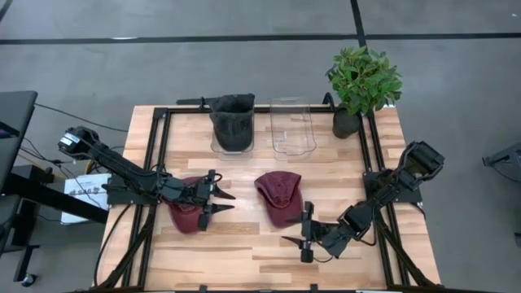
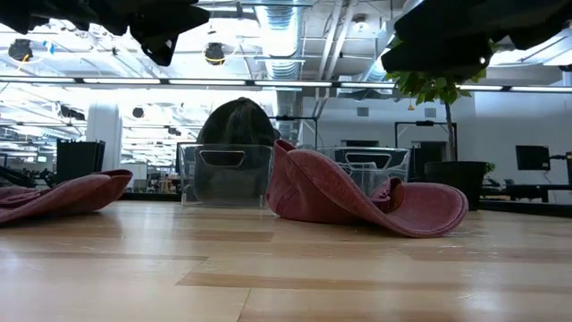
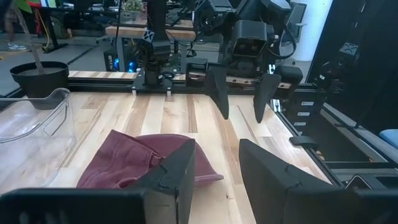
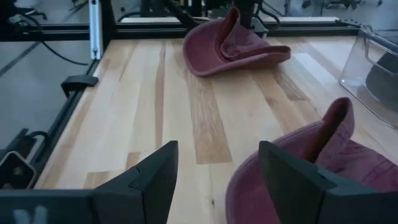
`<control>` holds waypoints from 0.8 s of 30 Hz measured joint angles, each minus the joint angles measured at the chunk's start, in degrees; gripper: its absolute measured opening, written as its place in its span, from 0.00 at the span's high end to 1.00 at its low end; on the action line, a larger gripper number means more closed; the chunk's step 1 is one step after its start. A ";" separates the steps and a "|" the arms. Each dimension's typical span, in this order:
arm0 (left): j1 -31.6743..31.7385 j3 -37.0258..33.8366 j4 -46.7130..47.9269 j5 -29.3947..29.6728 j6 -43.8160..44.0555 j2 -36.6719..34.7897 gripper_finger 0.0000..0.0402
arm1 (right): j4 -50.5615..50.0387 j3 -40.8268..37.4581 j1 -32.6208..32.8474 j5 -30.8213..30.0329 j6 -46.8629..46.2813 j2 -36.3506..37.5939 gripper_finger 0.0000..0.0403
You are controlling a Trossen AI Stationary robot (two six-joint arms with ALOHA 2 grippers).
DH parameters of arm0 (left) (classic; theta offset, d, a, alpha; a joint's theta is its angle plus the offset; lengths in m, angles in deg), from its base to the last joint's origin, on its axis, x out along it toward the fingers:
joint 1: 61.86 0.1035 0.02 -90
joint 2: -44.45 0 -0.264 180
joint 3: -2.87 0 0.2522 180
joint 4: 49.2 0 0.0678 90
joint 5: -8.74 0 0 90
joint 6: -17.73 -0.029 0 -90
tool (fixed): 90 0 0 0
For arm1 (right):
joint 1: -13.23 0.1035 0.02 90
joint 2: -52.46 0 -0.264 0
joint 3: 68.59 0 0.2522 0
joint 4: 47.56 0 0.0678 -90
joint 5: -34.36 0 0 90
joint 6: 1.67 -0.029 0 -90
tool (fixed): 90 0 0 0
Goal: Pick & Place hat
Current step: Put the right red cap into the right transparent bin
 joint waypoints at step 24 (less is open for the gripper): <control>0.02 0.00 0.03 0.02 1.02 0.00 0.70 | -39.65 0.00 -0.41 -5.87 -36.75 1.50 0.64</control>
